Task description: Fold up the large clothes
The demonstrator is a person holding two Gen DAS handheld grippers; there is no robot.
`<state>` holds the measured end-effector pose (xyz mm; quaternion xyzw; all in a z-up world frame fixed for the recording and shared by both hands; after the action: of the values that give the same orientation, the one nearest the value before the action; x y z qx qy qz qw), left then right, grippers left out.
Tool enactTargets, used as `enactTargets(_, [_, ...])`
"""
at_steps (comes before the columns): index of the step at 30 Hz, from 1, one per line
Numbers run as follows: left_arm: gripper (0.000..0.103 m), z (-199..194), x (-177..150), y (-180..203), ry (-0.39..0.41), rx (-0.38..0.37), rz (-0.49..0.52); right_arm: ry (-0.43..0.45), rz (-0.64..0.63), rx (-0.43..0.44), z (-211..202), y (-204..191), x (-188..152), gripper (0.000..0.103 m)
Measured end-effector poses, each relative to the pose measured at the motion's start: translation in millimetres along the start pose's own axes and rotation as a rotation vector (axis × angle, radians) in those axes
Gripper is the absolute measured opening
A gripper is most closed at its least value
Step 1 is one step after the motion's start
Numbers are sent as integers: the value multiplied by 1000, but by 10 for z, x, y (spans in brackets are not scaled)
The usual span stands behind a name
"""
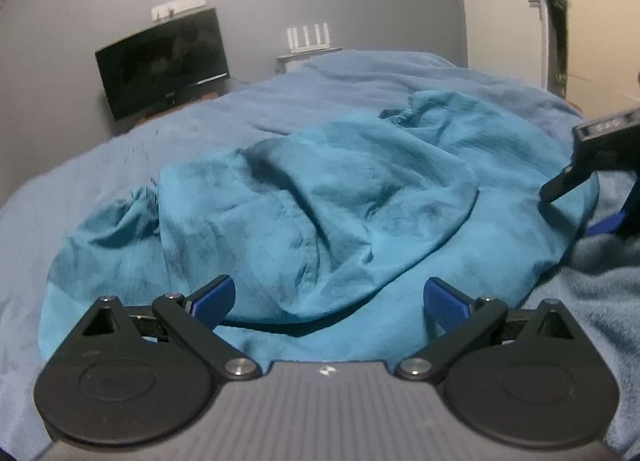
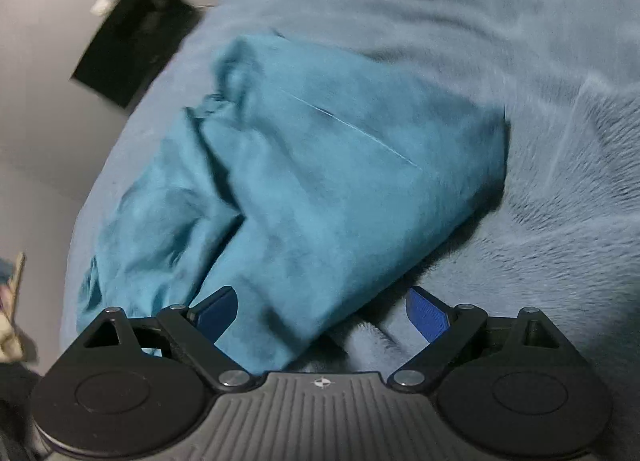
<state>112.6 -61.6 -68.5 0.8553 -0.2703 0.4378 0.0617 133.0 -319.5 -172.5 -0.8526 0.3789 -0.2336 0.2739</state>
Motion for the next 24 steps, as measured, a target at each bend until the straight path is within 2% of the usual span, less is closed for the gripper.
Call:
enactTargets(3, [102,69,-12,-84,-15,-14,-47,27,147,105,130,85,116,93])
enactTargets(5, [102,75,-9,-142,-14,-21,-80,99,190,156,91,99,190,85])
enactTargets(6, [102,79,3,-164,-7,-22,-96,146,178,191,30,75,234,80])
enactTargets(8, [102,54,45,-206,29,-20,-126,263,82,252,-166,-98,253,58])
enactTargets(10, [102,46,101,-216,74,-14,-143,350,-62,265,-308,-314,229,53])
enactTargets(11, [102,55,131,-221,92,-7,-149,361,-91,258,-309,-365,233,54])
enactTargets(12, [102,74,163,-228,105,-1,-156,351,-72,251,-261,-352,246,55])
enactTargets(16, [102,182,250,-290,127,57,-201,307,271,217,-28,109,369,57])
enactTargets(17, [102,225,253,-306,119,65,-213,313,297,220,-7,139,397,58])
enactTargets(19, [102,336,225,-303,89,83,-215,332,268,262,15,55,437,60])
enactTargets(21, [102,447,162,-261,50,89,-185,356,198,265,3,-78,436,56])
enactTargets(23, [102,568,75,-193,-5,94,-143,386,84,230,-23,-193,389,31])
enactTargets(24, [101,623,32,-171,-31,92,-123,402,16,214,-51,-295,377,27])
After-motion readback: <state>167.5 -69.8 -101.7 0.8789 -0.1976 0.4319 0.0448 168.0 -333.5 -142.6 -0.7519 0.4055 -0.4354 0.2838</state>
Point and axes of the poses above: each gripper's, at about its wrist camera, not at the fingertips, and z roughly the way its jaws point, y to its right, x to its top, the point moved 8 cm from there along z, roughly the way its jaws point, and after that the axes turned 3 degrees about -y, right-handed, at the moved point
